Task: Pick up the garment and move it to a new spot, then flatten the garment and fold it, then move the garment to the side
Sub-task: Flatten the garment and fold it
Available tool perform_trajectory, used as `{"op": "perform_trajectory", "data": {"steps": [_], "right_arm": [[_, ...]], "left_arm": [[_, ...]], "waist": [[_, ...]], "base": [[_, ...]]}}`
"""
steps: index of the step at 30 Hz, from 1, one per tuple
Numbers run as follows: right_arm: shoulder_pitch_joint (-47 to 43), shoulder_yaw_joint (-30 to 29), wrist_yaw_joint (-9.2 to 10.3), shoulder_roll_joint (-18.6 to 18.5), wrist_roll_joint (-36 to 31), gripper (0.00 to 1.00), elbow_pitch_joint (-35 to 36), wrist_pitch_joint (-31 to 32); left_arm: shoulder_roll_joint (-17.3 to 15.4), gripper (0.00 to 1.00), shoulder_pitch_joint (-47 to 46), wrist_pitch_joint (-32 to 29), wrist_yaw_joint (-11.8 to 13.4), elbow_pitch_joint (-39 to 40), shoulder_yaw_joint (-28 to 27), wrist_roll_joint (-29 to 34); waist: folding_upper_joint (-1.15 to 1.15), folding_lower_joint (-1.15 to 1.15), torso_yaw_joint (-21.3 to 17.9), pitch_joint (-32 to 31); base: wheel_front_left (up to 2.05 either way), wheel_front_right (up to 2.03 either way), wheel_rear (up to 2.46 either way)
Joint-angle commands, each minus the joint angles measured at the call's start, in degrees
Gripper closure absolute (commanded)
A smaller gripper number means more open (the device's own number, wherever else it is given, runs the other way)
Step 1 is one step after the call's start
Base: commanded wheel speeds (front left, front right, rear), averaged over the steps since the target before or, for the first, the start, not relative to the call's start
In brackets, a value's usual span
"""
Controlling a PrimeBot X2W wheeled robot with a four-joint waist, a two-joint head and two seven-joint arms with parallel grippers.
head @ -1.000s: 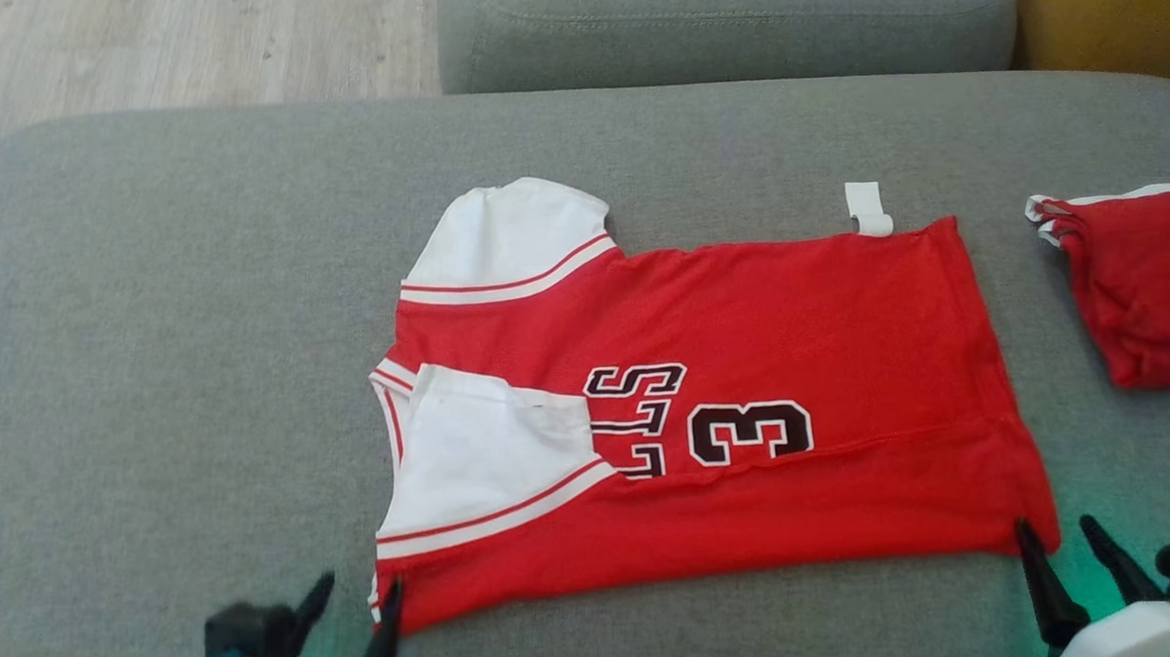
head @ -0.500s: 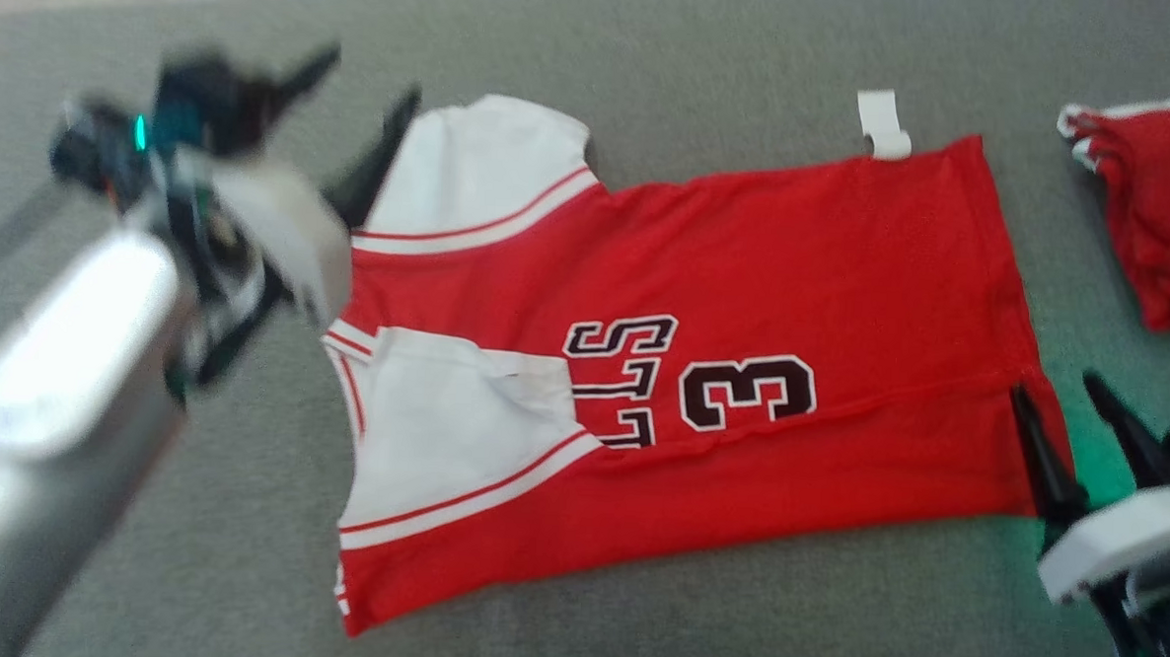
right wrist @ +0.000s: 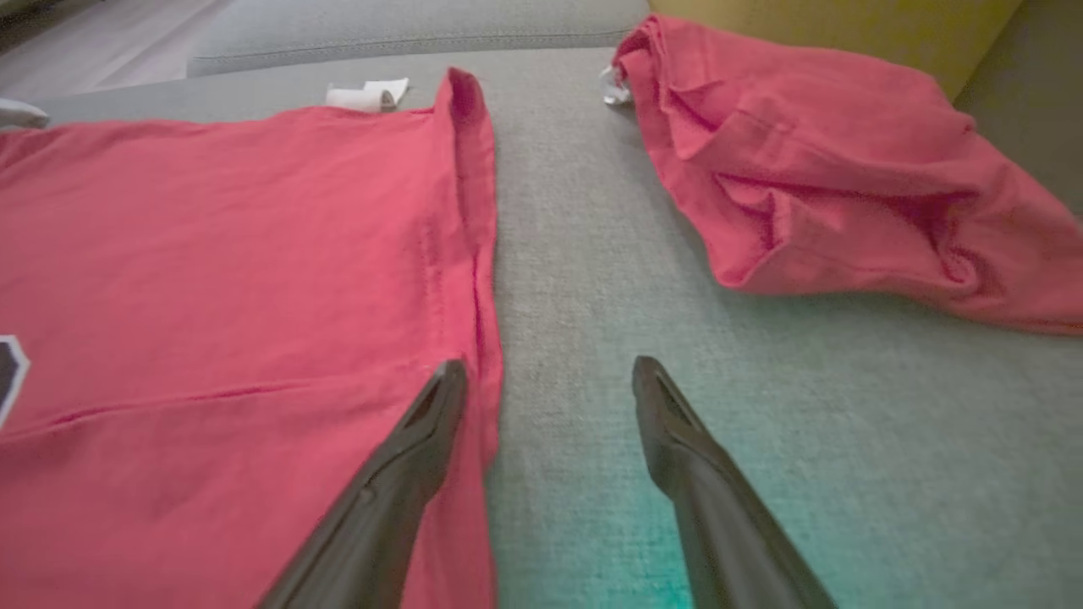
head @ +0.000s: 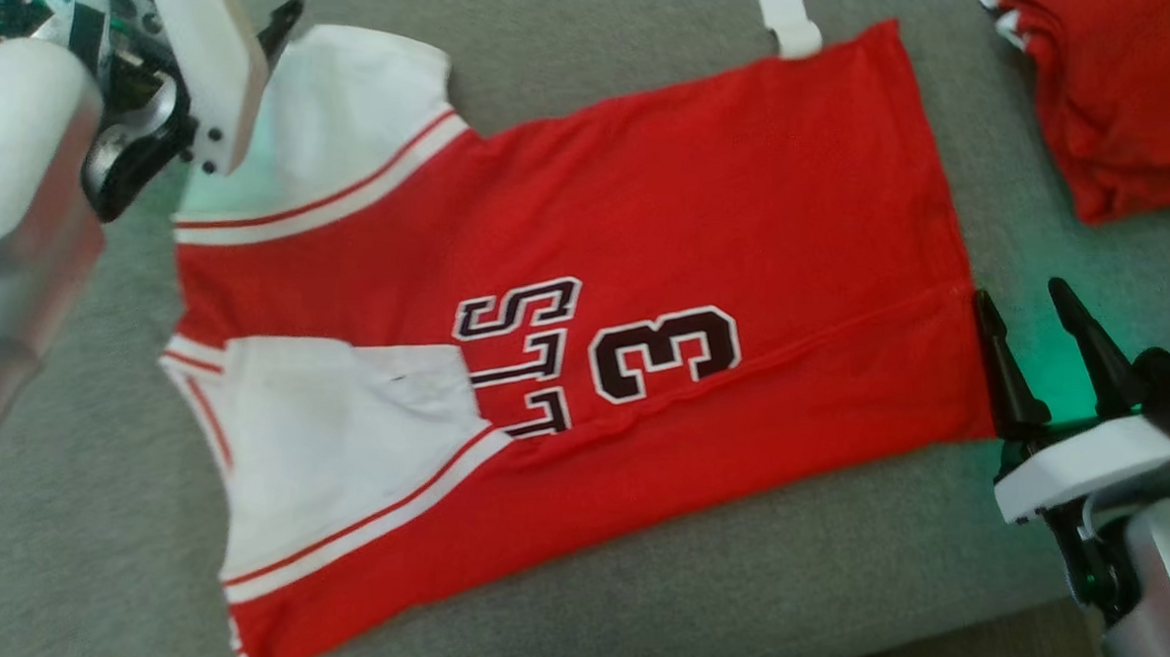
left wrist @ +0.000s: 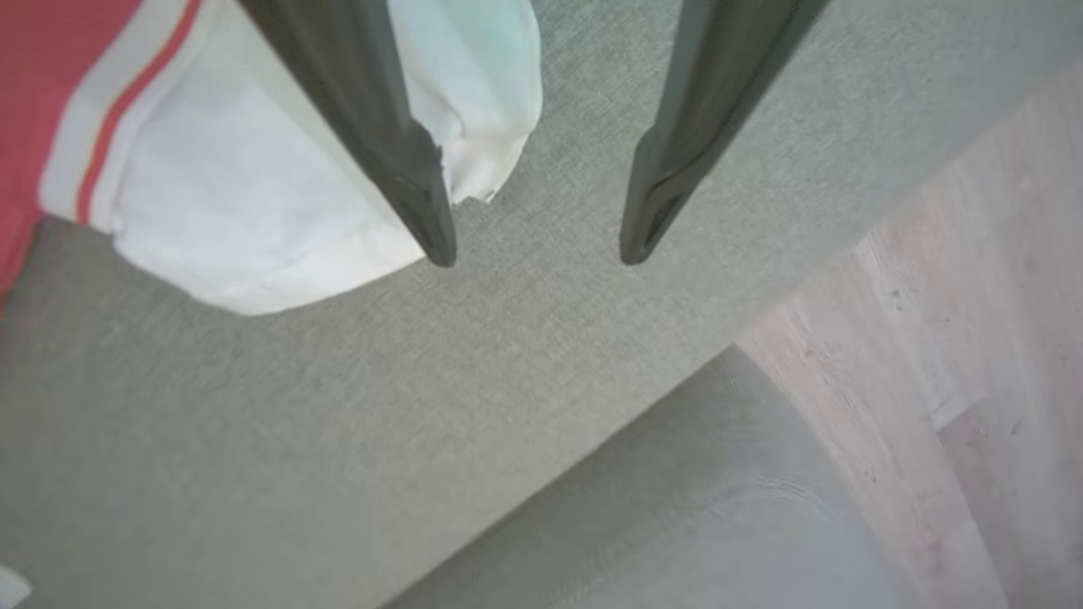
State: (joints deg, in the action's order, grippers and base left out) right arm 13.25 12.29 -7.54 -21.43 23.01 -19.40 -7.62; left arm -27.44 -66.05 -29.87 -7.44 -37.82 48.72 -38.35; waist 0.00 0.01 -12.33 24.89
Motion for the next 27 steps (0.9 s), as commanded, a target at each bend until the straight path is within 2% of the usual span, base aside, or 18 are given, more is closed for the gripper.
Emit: {"op": "perform_trajectory", "data": {"steps": [1, 7, 12, 13, 14, 15, 16, 17, 18, 22, 27], "right_arm": [[0.5, 0.6, 0.05, -0.7, -0.2, 0.0, 0.4, -1.3], [1.2, 0.8, 0.05, -0.5, 0.1, 0.0, -2.3, -3.1], [2.0, 0.6, 0.05, -0.5, 0.0, 0.0, -3.4, -3.8], [2.2, 0.5, 0.05, -0.6, -0.1, 0.0, -3.6, -3.9], [2.3, 0.5, 0.05, -0.6, -0.2, 0.0, -3.7, -4.0], [2.5, 0.5, 0.05, -0.6, -0.3, 0.0, -3.8, -4.1], [2.6, 0.5, 0.05, -0.7, -0.5, 0.0, -3.8, -4.2], [2.7, 0.5, 0.05, -0.7, -0.6, 0.0, -3.8, -4.4], [2.9, 0.5, 0.05, -0.7, -0.7, 0.0, -3.9, -4.5], [3.6, 0.8, 0.05, -0.7, -1.2, 0.0, -3.6, -4.6], [5.9, 1.7, 0.05, -1.5, -0.7, 0.0, -2.6, -3.4]], "left_arm": [[-3.2, 0.0, -3.4, -1.2, 0.0, 0.7, 0.3, -0.9], [-6.1, 0.0, -3.7, -5.4, 0.0, 1.0, 7.1, -5.0], [-7.3, 0.01, -4.2, -5.4, 0.0, 2.3, 10.0, -7.6], [-7.5, 0.28, -4.3, -5.2, 0.0, 2.5, 10.4, -8.0], [-7.6, 0.38, -4.3, -5.1, 0.0, 2.7, 10.8, -8.5], [-7.7, 0.33, -4.4, -5.0, 0.0, 2.8, 11.2, -9.0], [-7.8, 0.64, -4.6, -4.5, 0.0, 3.0, 11.4, -9.3], [-8.0, 0.78, -4.9, -3.5, 0.0, 3.3, 11.7, -9.4], [-8.1, 1.0, -5.2, -2.3, 0.0, 3.4, 11.7, -9.3], [-8.0, 1.0, -6.5, 2.8, 0.0, 2.5, 11.8, -8.8], [-6.9, 1.0, -7.6, 6.3, 0.0, 2.0, 12.3, -9.2]], "waist": [[0.0, -0.01, -2.3, 2.3], [0.0, -0.01, -2.5, 2.6], [0.0, -0.01, -1.7, 2.4], [0.0, -0.01, -1.5, 2.4], [0.0, -0.01, -1.4, 2.3], [0.0, -0.01, -1.2, 2.3], [0.0, -0.01, -1.1, 2.3], [0.0, -0.01, -1.0, 2.4], [0.0, -0.01, -0.9, 2.4], [0.0, -0.01, -0.4, 2.0], [0.0, -0.01, 0.7, 1.5]], "base": [[0.0, 0.0, 0.0], [0.0, 0.0, 0.0], [0.0, 0.0, 0.0], [0.0, 0.0, 0.0], [0.0, 0.0, 0.0], [0.0, 0.0, 0.0], [0.0, 0.0, 0.0], [0.0, 0.0, 0.0], [0.0, 0.0, 0.0], [0.0, 0.0, 0.0], [0.0, 0.0, 0.0]]}}
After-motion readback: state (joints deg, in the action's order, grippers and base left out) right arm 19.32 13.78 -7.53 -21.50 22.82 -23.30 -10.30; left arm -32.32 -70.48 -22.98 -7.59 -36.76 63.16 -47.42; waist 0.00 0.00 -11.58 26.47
